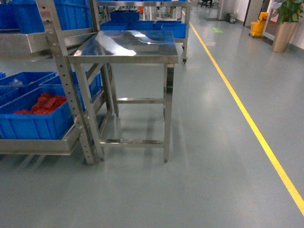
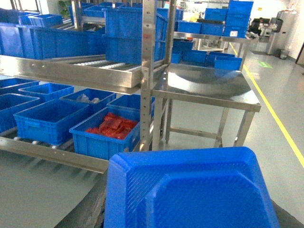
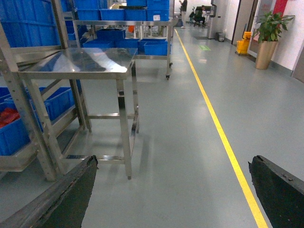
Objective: Pick blue part to blue bin on bottom shelf
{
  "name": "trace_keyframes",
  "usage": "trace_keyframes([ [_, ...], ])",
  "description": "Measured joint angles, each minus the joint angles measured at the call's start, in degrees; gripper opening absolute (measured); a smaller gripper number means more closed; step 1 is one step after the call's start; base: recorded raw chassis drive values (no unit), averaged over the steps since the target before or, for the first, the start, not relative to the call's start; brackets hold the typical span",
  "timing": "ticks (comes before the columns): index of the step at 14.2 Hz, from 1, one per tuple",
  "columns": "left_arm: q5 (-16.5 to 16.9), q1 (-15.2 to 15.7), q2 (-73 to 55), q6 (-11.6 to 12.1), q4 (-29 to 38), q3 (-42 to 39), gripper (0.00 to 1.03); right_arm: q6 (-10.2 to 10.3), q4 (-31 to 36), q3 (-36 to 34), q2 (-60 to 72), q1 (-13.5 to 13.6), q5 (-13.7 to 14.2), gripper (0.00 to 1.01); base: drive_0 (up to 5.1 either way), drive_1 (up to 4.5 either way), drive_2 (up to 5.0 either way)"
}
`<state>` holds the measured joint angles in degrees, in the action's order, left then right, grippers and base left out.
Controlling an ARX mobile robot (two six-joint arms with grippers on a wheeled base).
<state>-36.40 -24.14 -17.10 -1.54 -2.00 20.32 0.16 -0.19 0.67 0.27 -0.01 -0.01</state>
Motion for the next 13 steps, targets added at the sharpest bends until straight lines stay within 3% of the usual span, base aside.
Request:
trace_keyframes([
  [13, 0.17, -0.02, 0.00, 0.00, 0.26, 0.02, 0.44, -0.02, -0.13, 0.00, 0.00, 0.00, 0.00, 0.98, 0.0, 4.20, -4.2],
])
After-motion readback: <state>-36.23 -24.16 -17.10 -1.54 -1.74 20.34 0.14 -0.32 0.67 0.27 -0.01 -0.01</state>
